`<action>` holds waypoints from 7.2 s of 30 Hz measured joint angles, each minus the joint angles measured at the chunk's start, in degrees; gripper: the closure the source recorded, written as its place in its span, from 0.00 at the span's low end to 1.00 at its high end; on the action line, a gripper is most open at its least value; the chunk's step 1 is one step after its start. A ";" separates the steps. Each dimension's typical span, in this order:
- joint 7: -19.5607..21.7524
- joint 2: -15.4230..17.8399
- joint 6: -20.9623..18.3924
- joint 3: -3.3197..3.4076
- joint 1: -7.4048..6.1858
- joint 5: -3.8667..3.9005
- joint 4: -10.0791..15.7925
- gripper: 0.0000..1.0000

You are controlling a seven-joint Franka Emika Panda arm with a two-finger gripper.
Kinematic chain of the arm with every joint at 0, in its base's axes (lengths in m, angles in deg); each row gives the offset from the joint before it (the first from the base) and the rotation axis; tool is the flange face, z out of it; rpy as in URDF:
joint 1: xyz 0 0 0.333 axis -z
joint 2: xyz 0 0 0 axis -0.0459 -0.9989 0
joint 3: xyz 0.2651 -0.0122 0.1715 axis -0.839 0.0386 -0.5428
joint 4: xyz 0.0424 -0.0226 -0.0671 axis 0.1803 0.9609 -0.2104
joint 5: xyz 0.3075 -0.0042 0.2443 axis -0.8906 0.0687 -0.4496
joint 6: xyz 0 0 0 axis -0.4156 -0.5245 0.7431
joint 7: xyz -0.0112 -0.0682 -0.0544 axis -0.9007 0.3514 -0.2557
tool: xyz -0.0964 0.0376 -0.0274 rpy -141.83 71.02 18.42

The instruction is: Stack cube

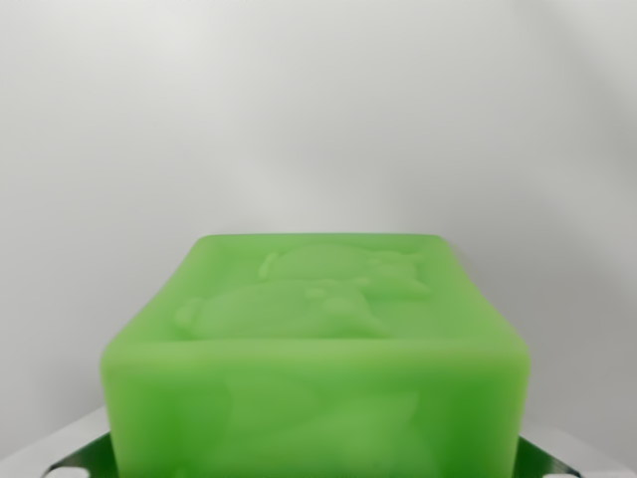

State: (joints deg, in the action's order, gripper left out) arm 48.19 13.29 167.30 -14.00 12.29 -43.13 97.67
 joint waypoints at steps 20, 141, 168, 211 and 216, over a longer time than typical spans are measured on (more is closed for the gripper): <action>0.00 3.89 -2.38 0.00 0.00 0.00 1.18 1.00; 57.73 31.66 0.00 0.37 -16.72 -0.07 31.66 1.00; 73.16 36.82 -0.10 0.17 -21.64 0.05 36.34 1.00; 88.01 34.27 5.82 -0.68 -26.09 0.21 40.02 1.00; 88.01 32.35 7.65 -0.68 -26.09 0.21 40.02 1.00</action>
State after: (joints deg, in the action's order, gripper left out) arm 136.20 45.63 174.95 -14.68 -13.80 -42.93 137.69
